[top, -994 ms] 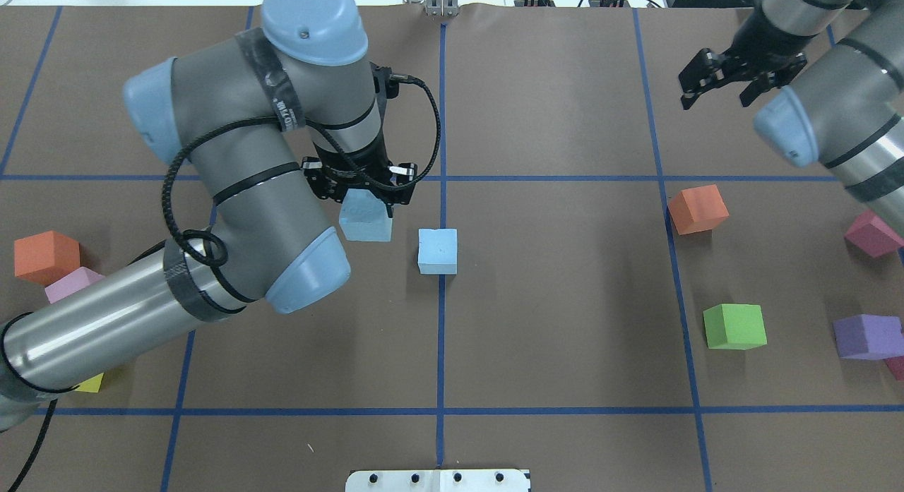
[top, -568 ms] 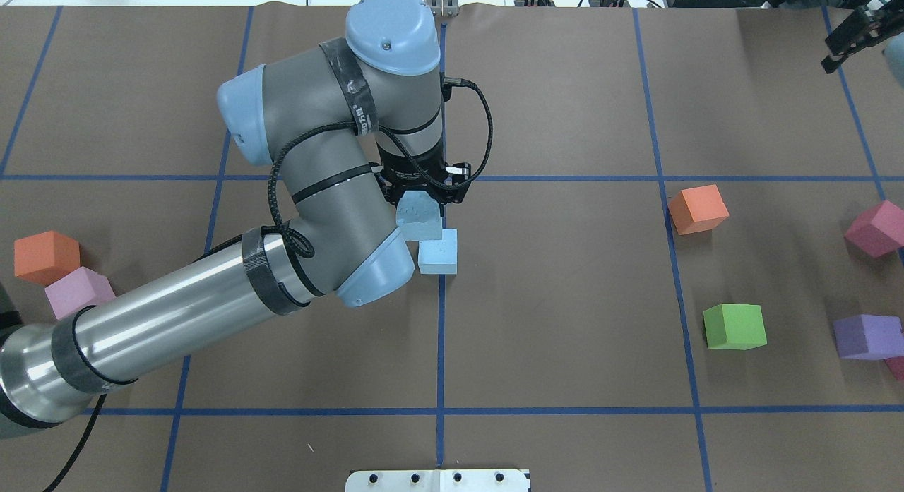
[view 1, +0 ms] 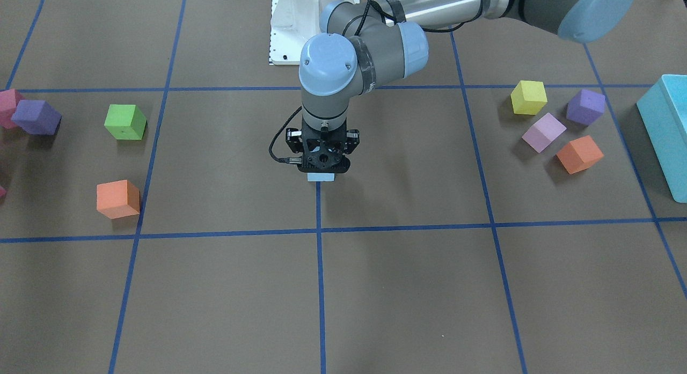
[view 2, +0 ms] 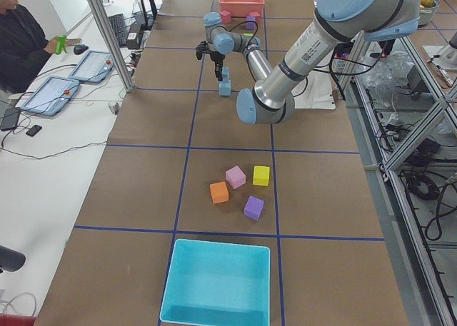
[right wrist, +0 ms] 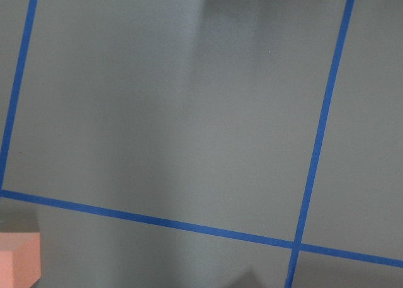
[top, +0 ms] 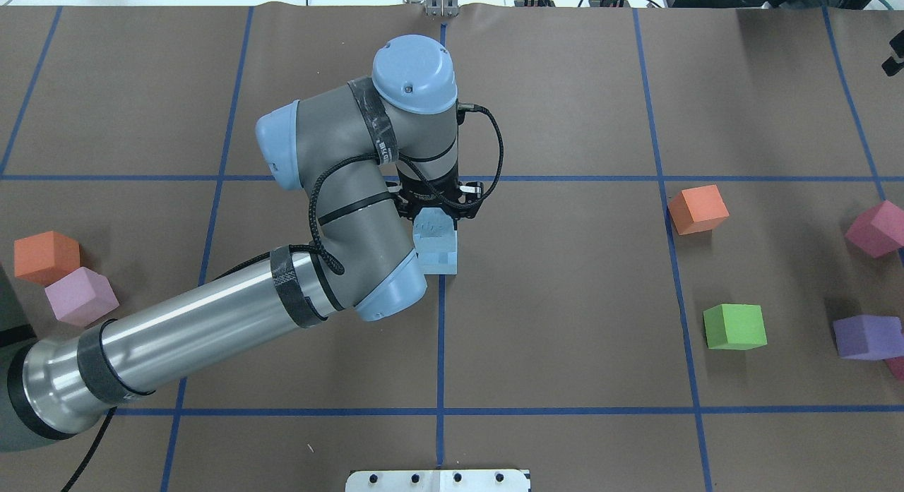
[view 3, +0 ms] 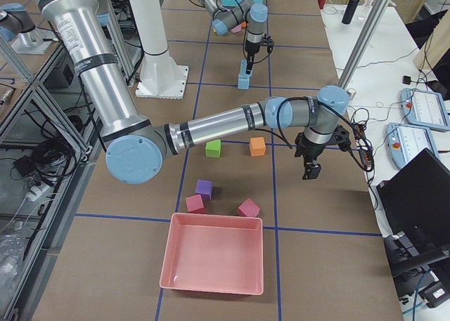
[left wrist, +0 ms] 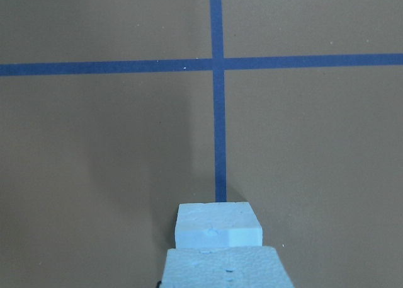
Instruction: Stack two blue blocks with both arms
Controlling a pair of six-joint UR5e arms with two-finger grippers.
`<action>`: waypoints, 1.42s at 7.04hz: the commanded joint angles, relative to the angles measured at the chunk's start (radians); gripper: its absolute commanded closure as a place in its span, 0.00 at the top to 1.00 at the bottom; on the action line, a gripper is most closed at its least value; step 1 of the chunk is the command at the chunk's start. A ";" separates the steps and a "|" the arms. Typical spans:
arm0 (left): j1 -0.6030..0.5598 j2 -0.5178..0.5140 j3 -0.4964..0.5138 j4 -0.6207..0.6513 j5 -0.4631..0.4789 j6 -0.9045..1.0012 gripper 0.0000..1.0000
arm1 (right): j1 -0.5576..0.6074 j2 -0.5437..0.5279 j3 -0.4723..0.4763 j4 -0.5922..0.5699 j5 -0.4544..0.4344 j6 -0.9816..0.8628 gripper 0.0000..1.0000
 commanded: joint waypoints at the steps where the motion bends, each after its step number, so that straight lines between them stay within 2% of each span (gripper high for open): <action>1: 0.006 0.017 0.007 -0.047 0.001 -0.034 0.52 | 0.001 0.000 0.001 -0.001 0.000 -0.001 1.00; 3: 0.011 0.037 0.003 -0.050 0.019 -0.029 0.52 | 0.001 0.000 0.005 -0.004 0.003 0.001 1.00; 5: 0.011 0.037 -0.003 -0.048 0.019 -0.028 0.57 | 0.001 0.000 0.005 -0.004 0.003 0.004 1.00; 10: 0.040 0.026 -0.002 -0.047 0.036 -0.029 0.57 | -0.001 0.003 -0.001 -0.002 0.002 0.008 1.00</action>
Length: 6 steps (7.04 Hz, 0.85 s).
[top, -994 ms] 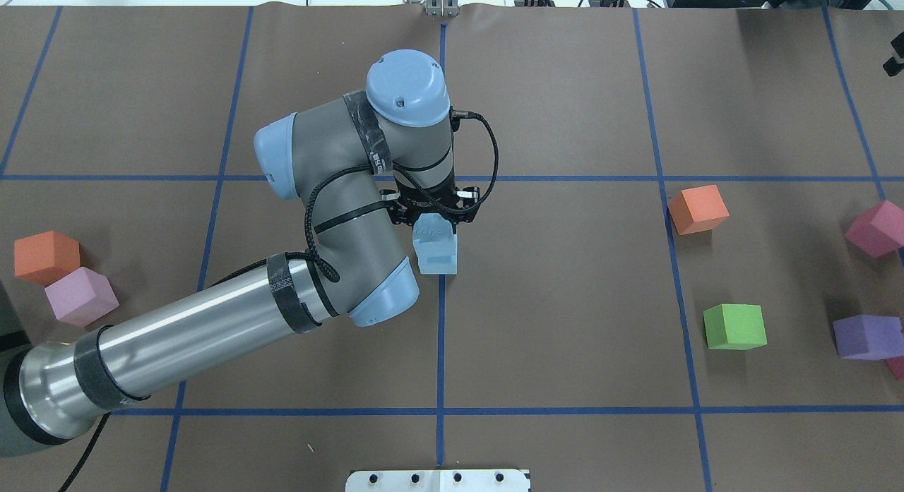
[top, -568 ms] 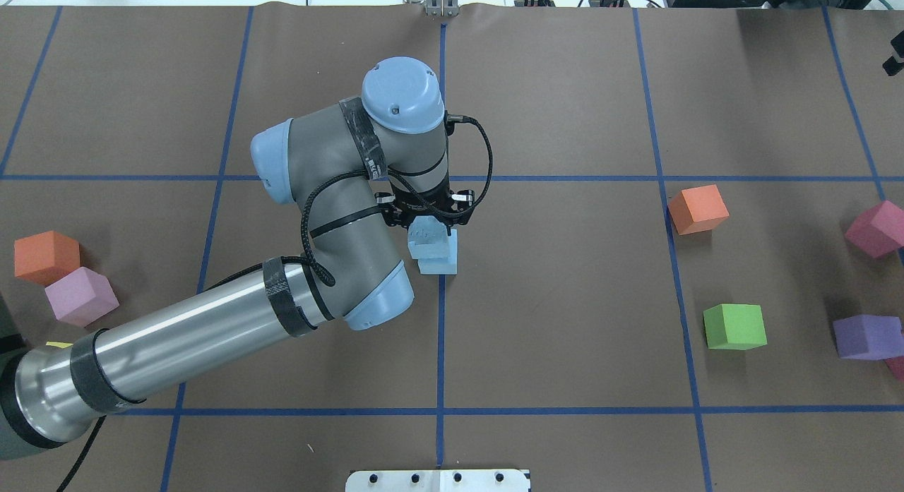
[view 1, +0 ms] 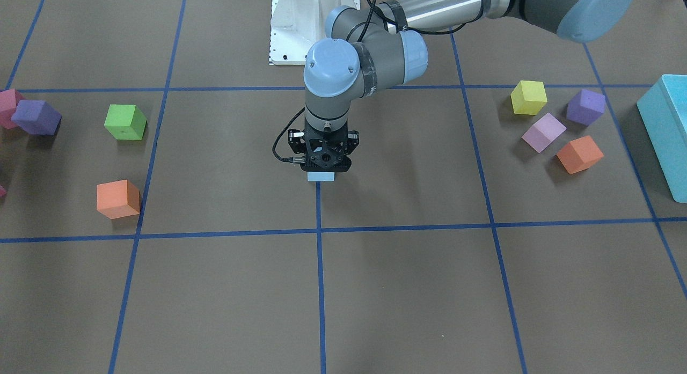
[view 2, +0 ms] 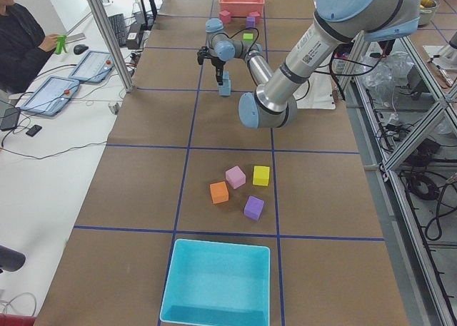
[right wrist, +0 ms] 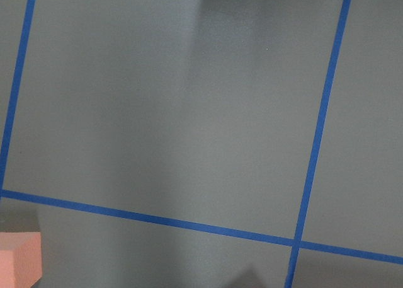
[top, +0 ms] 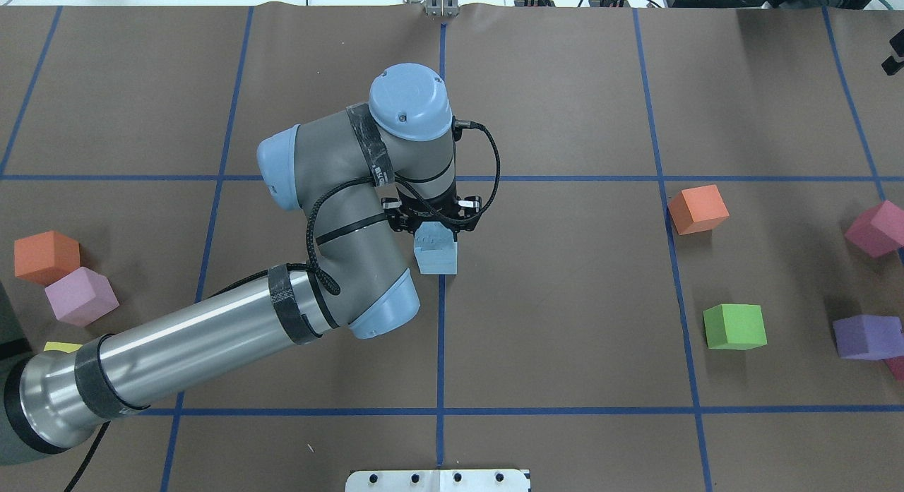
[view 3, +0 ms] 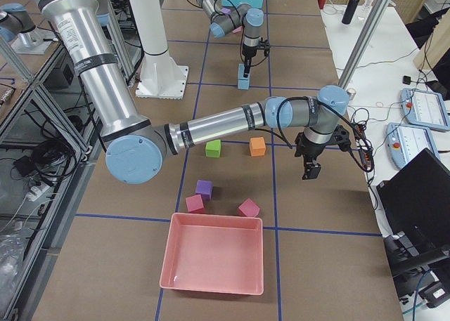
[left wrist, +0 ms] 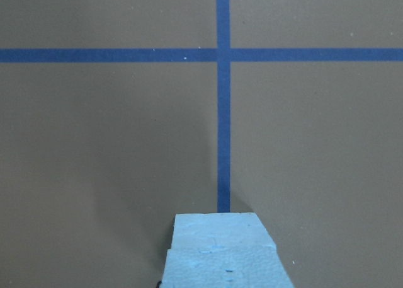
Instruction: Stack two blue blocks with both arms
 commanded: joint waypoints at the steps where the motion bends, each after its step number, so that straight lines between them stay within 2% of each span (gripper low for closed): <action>1: 0.010 -0.001 0.000 0.000 0.012 0.000 0.57 | 0.000 0.002 -0.003 0.002 0.000 0.000 1.00; 6: 0.008 0.001 -0.008 0.006 0.015 0.009 0.58 | 0.000 -0.003 0.002 0.001 0.001 0.003 1.00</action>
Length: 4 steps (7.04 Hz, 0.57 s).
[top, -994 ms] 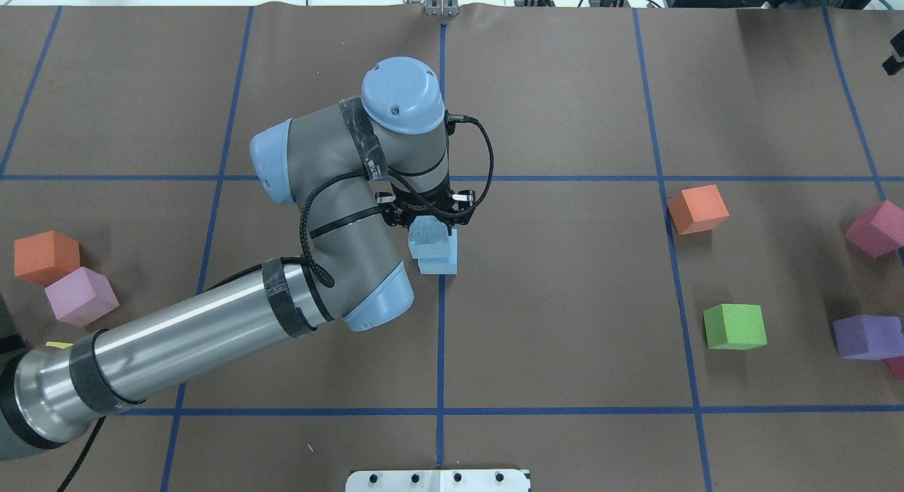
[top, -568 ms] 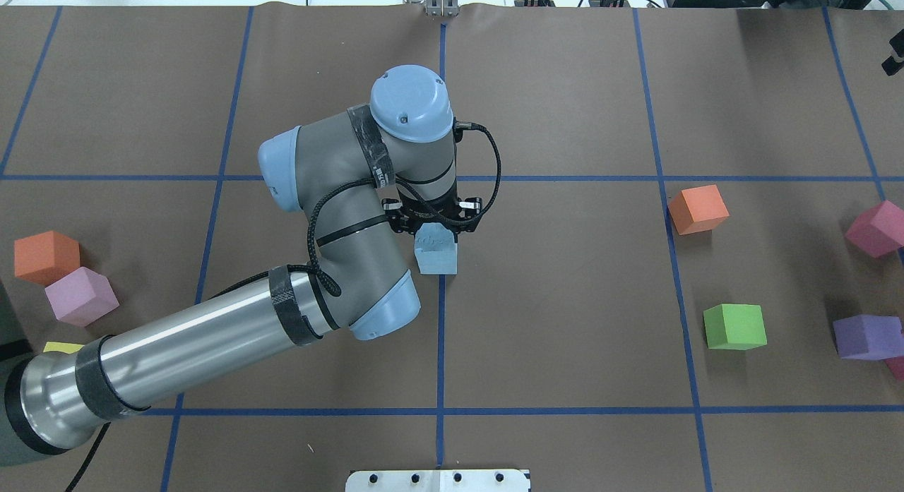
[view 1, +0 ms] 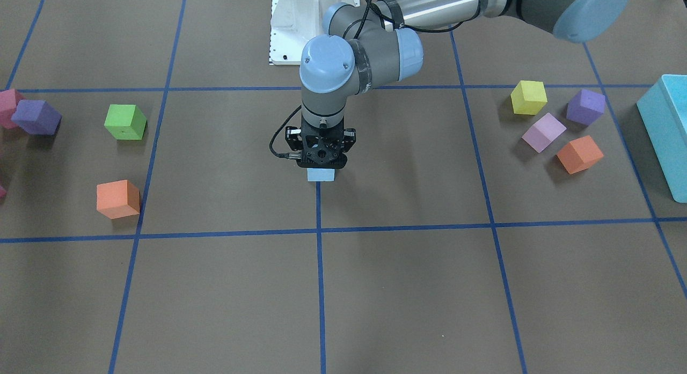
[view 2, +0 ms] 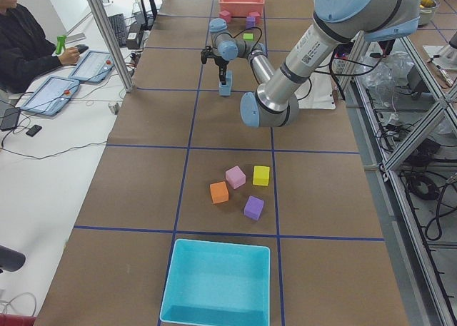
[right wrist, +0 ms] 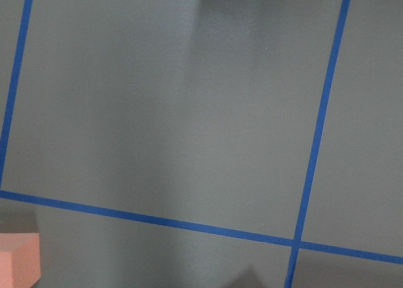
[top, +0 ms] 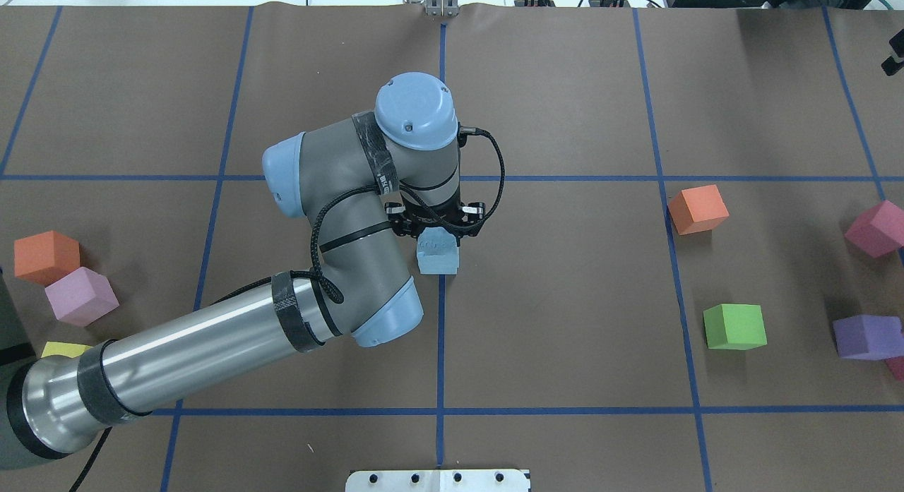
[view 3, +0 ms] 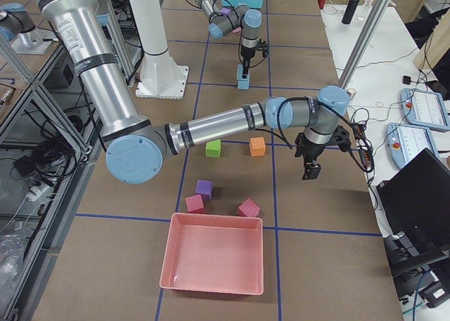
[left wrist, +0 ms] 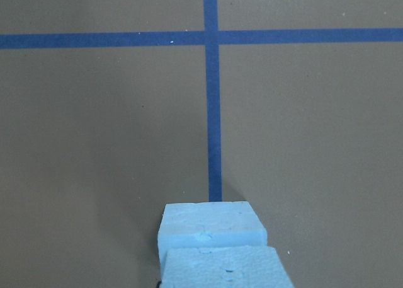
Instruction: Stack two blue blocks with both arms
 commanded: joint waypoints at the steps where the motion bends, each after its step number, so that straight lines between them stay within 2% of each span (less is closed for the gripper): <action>1: 0.000 0.002 -0.001 0.003 0.001 0.004 0.59 | 0.000 -0.002 0.004 0.001 0.001 0.001 1.00; 2: 0.000 0.004 -0.001 0.003 0.001 0.004 0.62 | 0.000 -0.002 0.004 0.002 0.001 0.001 1.00; 3: 0.000 0.002 -0.001 0.003 0.001 0.004 0.78 | 0.000 -0.002 0.002 0.002 0.001 0.001 1.00; 4: 0.000 0.002 -0.001 0.003 0.001 0.004 0.86 | 0.000 -0.001 0.002 0.002 0.001 0.003 1.00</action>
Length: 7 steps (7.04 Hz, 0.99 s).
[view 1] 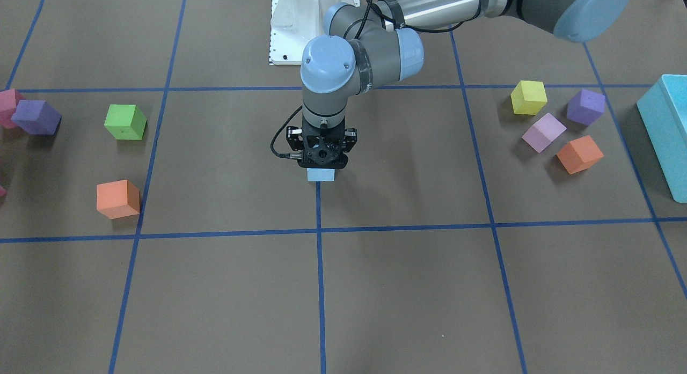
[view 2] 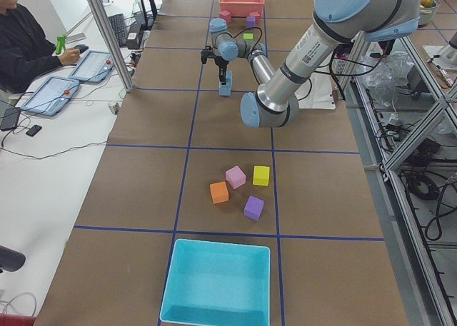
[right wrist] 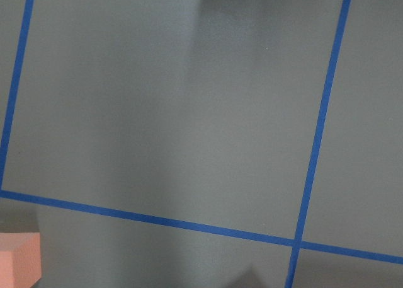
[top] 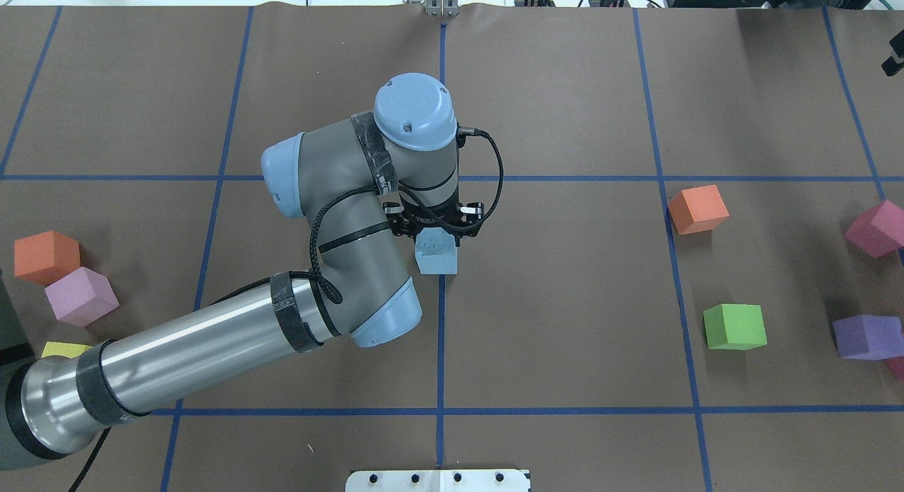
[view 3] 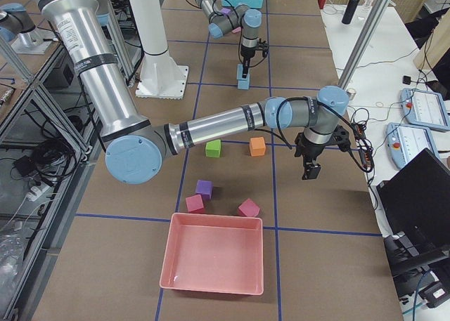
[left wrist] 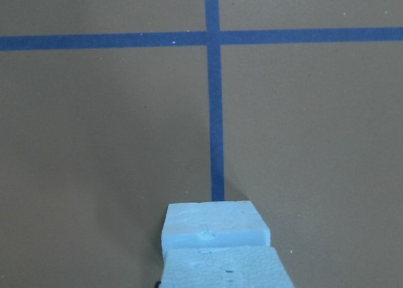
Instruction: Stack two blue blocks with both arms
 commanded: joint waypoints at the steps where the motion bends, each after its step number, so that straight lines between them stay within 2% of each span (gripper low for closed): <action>1: 0.000 -0.002 -0.002 0.000 0.000 0.000 0.91 | 0.000 0.001 -0.002 0.000 0.000 0.001 1.00; 3: -0.024 -0.002 -0.047 0.020 -0.008 0.034 0.91 | 0.000 0.000 -0.002 0.000 0.000 0.001 1.00; 4: -0.069 -0.002 -0.122 0.110 -0.021 0.076 0.91 | 0.000 0.000 -0.004 0.002 0.000 0.001 1.00; 5: -0.150 0.007 -0.228 0.253 -0.075 0.204 0.91 | -0.002 -0.002 -0.005 0.002 -0.002 0.001 1.00; 6: -0.282 0.041 -0.292 0.335 -0.169 0.329 0.91 | -0.003 -0.002 -0.007 0.002 -0.002 0.003 1.00; 7: -0.401 0.117 -0.320 0.337 -0.248 0.450 0.91 | -0.005 -0.005 -0.007 0.002 0.000 0.001 1.00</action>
